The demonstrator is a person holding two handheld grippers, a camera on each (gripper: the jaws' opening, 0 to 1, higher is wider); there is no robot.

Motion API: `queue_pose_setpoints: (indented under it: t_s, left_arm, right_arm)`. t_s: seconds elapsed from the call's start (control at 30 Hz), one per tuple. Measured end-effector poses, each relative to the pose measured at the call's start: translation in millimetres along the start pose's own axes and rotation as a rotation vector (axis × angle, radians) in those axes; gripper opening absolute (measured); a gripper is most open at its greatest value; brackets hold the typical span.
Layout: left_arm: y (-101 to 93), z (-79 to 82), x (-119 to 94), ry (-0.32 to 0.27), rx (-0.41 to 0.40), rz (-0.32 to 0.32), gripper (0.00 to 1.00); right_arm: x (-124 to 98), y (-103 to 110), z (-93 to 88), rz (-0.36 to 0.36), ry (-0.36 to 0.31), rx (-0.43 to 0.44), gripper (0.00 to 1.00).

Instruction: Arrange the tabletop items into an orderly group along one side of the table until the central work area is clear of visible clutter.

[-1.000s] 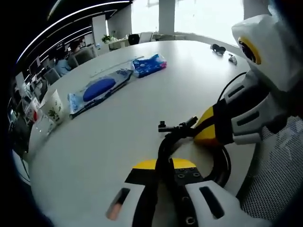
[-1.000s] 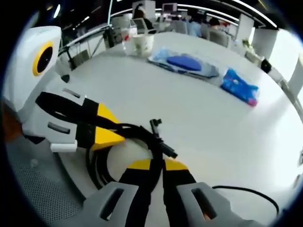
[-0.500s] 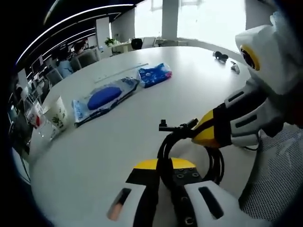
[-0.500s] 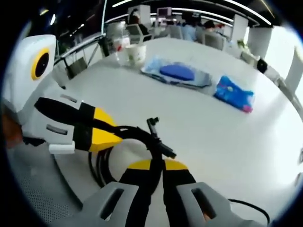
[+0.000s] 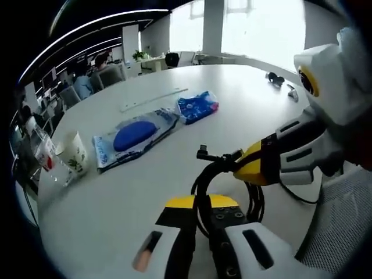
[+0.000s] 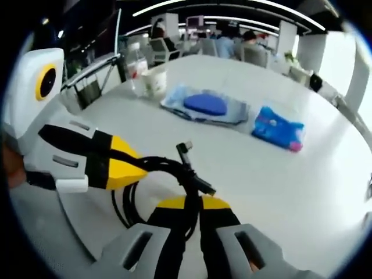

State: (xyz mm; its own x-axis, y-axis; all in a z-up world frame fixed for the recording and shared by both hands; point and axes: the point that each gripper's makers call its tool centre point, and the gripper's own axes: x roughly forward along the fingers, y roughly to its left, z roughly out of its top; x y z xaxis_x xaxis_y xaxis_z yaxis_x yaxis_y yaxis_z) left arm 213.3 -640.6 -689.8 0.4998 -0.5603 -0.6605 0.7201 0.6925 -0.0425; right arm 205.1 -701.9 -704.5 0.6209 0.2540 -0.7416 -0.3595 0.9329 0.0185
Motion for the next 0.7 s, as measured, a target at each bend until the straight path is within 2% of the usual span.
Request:
queue_pose_setpoints:
  t_s: [0.5,0.7]
  left_arm:
    - [13.2,27.3,12.7,-0.03,-0.009,0.006,0.04]
    - [15.3,37.0,23.0,-0.029,0.001,-0.003,0.04]
  right_arm:
    - [7.8,-21.1,27.3,-0.02,-0.012,-0.011,0.03]
    - [10.0,-31.2,30.7,-0.026,-0.011,0.005,0.03]
